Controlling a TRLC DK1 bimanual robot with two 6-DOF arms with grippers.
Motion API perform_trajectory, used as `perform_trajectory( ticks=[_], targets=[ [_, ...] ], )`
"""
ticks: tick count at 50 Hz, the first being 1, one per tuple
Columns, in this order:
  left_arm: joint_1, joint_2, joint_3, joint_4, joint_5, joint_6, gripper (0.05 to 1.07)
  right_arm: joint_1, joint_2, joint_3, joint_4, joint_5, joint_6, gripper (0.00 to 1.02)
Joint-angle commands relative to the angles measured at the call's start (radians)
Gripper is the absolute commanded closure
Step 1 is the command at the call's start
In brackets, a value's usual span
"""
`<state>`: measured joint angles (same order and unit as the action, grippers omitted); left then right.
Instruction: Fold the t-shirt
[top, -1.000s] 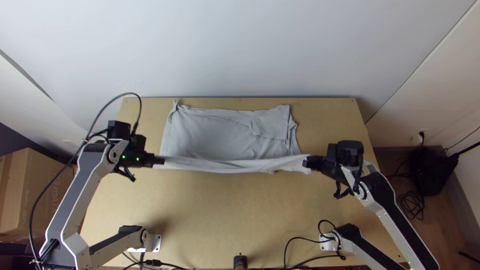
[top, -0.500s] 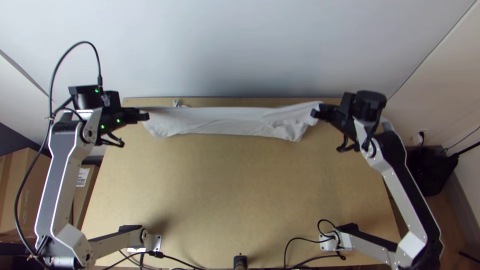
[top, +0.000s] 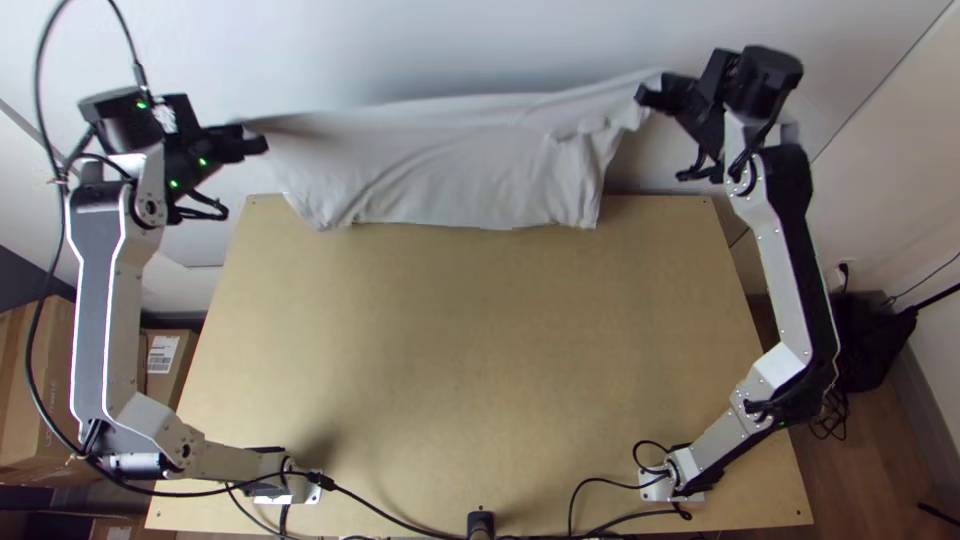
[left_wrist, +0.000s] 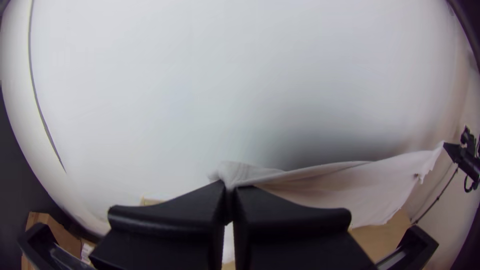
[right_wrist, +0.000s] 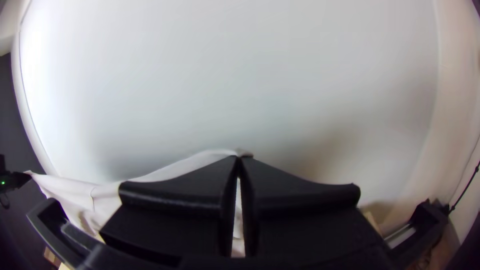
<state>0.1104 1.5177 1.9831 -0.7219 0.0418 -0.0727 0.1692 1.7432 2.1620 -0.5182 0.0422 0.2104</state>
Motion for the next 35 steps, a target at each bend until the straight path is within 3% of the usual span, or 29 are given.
perform_trajectory(
  ticks=[1,14,35],
  targets=[
    [0.054,-0.007,0.099,0.05,-0.034,-0.068,1.05,-0.02,-0.03,0.098,0.08,0.076,-0.016,0.99],
    [0.106,-0.157,0.099,0.113,-0.036,-0.098,1.05,0.046,-0.234,0.073,0.152,0.087,-0.052,0.99],
    [0.133,-0.573,-0.035,0.127,-0.036,-0.085,1.05,0.128,-0.81,-0.258,0.149,0.081,-0.069,0.99]
  ],
)
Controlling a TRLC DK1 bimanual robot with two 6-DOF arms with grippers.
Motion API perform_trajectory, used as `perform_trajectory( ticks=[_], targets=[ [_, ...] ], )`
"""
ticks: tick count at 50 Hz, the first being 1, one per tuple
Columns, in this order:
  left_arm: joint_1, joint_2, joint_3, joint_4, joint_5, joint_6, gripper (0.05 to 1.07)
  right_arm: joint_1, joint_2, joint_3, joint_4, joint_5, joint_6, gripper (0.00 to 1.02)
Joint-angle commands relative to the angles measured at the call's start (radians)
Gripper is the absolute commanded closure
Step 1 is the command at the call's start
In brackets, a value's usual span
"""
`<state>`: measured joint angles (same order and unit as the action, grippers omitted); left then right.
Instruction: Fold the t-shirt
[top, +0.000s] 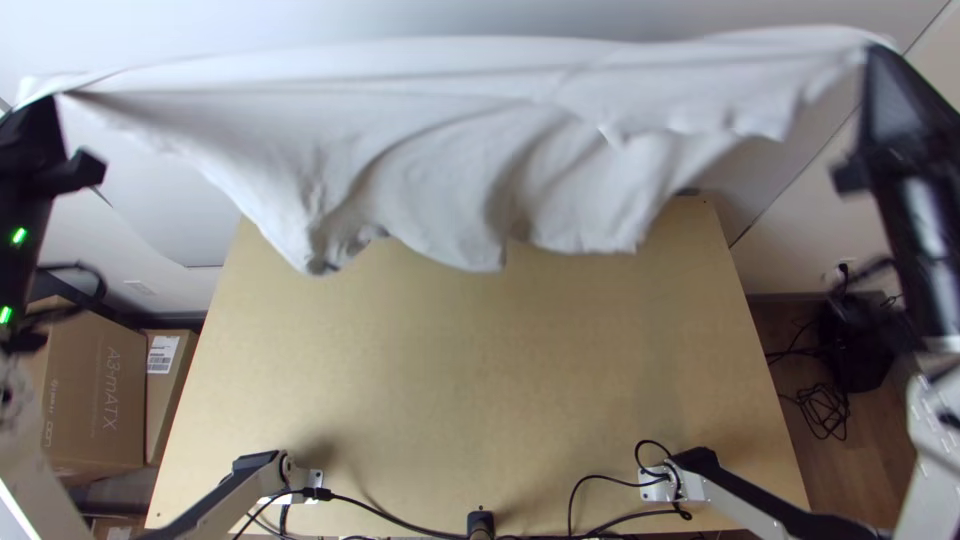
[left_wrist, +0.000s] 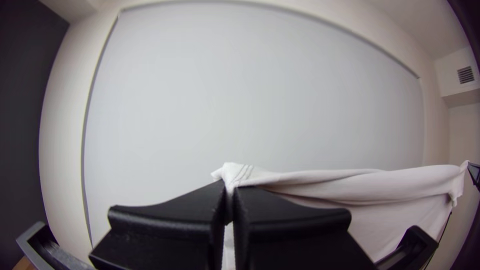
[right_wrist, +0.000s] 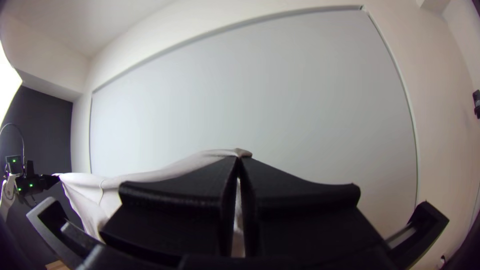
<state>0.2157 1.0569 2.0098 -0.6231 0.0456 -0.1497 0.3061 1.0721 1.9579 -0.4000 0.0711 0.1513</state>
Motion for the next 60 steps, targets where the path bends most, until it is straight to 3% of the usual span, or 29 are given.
perform_trajectory(
  ticks=[1,7,15,20,30,38,47,60],
  targets=[
    [0.028,-0.138,-0.079,0.034,-0.039,-0.004,1.05,-0.009,-0.161,-0.062,0.026,0.05,-0.009,0.99],
    [0.042,-0.244,-0.131,0.077,-0.05,0.007,1.05,-0.01,-0.247,-0.065,-0.025,0.022,-0.007,0.99],
    [0.031,-0.281,-0.154,0.006,-0.049,0.006,1.05,-0.016,-0.251,-0.036,-0.046,-0.024,-0.007,0.99],
    [-0.006,-0.296,-0.256,-0.03,-0.043,0.004,1.05,-0.016,-0.23,-0.067,-0.083,-0.025,0.031,0.99],
    [-0.096,-0.383,-0.712,-0.049,-0.013,0.007,1.05,-0.007,-0.285,-0.518,-0.048,-0.024,0.152,0.99],
    [-0.101,-0.446,-1.089,0.01,0.114,0.01,1.05,0.019,-0.293,-0.857,0.006,-0.024,0.24,1.0],
    [-0.061,-0.285,-1.229,0.079,0.203,0.033,1.05,0.01,-0.236,-1.113,0.13,-0.034,0.278,1.0],
    [-0.038,-0.001,-1.246,0.303,0.22,0.056,1.05,-0.03,-0.024,-1.163,0.256,-0.031,0.317,1.0]
  ],
)
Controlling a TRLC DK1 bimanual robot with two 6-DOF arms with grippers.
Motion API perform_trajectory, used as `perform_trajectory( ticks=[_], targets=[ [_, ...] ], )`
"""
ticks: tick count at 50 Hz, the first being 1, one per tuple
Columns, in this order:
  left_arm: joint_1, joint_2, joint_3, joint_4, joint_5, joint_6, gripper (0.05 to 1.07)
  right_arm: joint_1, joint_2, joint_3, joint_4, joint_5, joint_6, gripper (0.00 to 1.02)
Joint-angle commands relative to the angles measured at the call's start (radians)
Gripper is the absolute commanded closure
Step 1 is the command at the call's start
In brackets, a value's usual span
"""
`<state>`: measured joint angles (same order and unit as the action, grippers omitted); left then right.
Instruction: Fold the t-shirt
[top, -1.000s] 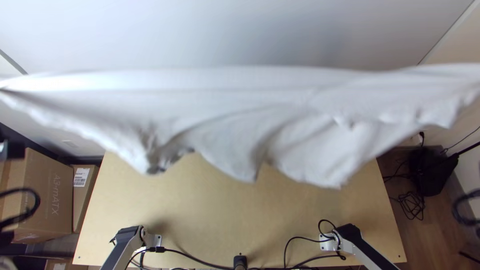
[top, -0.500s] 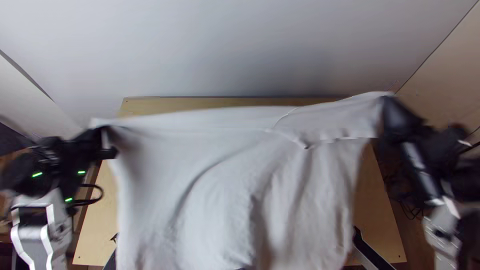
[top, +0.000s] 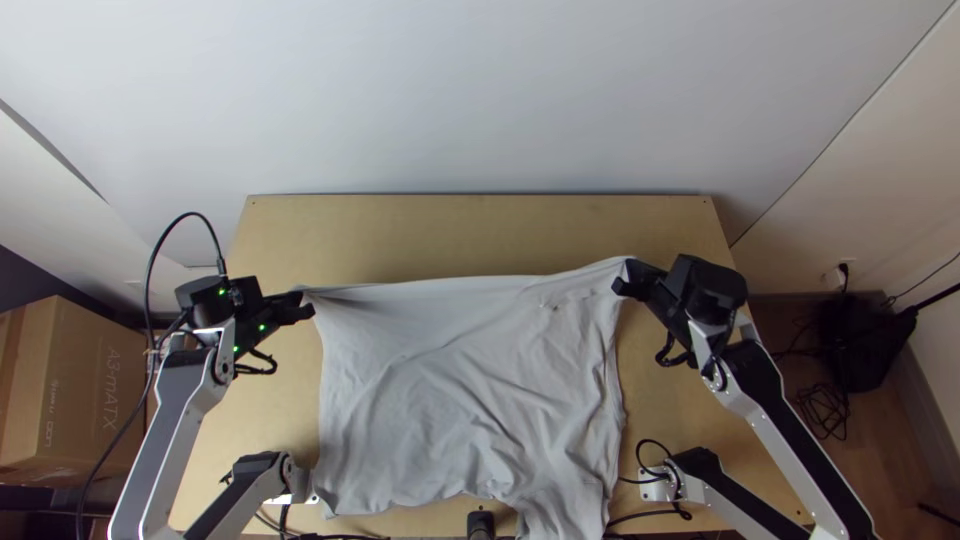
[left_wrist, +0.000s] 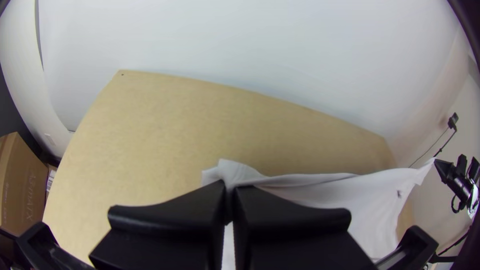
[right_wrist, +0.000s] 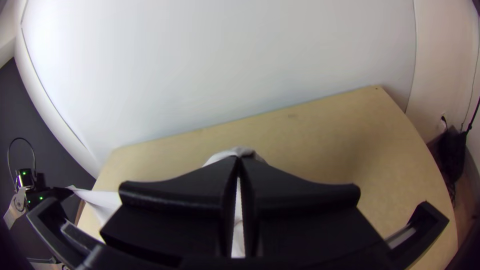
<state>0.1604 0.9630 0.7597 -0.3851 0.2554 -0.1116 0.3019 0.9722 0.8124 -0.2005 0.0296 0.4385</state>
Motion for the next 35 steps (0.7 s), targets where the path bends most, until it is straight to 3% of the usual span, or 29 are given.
perform_trajectory(
  ticks=[1,14,35],
  targets=[
    [0.016,0.112,0.007,0.077,0.01,0.02,1.05,-0.03,0.091,-0.018,0.062,0.009,0.029,1.0],
    [0.042,0.431,0.153,0.147,0.012,0.026,1.05,-0.08,0.329,0.039,0.148,0.023,0.031,1.0],
    [0.039,0.798,0.504,0.124,0.01,0.021,1.05,-0.116,0.737,0.384,0.147,0.03,0.034,1.0]
  ],
)
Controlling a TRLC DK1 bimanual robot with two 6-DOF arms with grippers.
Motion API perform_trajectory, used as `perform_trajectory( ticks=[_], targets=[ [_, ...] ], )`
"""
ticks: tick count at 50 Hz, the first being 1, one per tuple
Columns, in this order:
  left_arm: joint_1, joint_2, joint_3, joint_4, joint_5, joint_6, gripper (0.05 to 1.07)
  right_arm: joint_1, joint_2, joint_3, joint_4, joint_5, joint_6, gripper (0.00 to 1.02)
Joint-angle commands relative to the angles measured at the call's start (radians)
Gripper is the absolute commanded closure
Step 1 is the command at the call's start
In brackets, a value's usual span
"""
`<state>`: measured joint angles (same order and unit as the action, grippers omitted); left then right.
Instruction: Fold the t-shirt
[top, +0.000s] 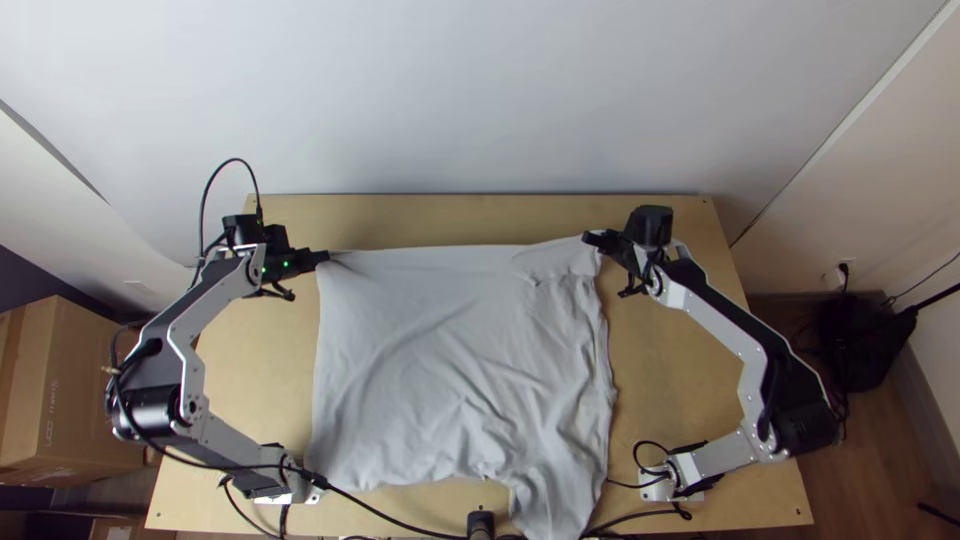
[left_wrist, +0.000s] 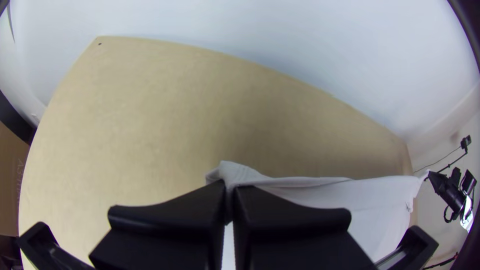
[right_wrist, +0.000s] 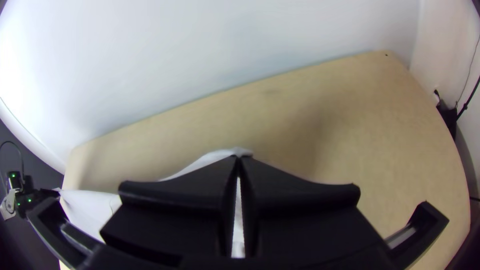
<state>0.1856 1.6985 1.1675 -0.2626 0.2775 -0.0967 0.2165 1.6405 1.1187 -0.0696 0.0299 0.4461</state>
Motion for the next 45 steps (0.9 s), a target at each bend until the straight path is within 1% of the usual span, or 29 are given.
perform_trajectory(
  ticks=[1,12,16,25,34,40,45],
  targets=[
    [0.012,0.079,0.118,-0.003,-0.011,0.006,1.05,-0.037,0.082,0.095,0.016,0.03,0.026,1.0],
    [0.008,0.251,0.359,-0.073,-0.012,0.0,1.05,-0.075,0.24,0.27,0.01,0.03,0.022,1.0],
    [0.006,0.32,0.462,-0.11,-0.012,-0.012,1.05,-0.089,0.3,0.352,-0.015,0.03,0.022,0.99],
    [-0.003,0.467,0.718,-0.245,-0.012,-0.031,1.05,-0.103,0.446,0.579,-0.141,0.03,0.026,0.99],
    [-0.018,0.55,0.871,-0.317,-0.015,-0.037,1.05,-0.105,0.536,0.73,-0.199,0.028,0.029,1.0],
    [-0.023,0.581,0.948,-0.371,-0.018,-0.052,1.05,-0.105,0.608,0.865,-0.303,0.028,0.049,0.99],
    [-0.026,0.606,1.035,-0.481,-0.02,-0.063,1.05,-0.105,0.644,0.964,-0.404,0.028,0.065,0.99]
  ],
)
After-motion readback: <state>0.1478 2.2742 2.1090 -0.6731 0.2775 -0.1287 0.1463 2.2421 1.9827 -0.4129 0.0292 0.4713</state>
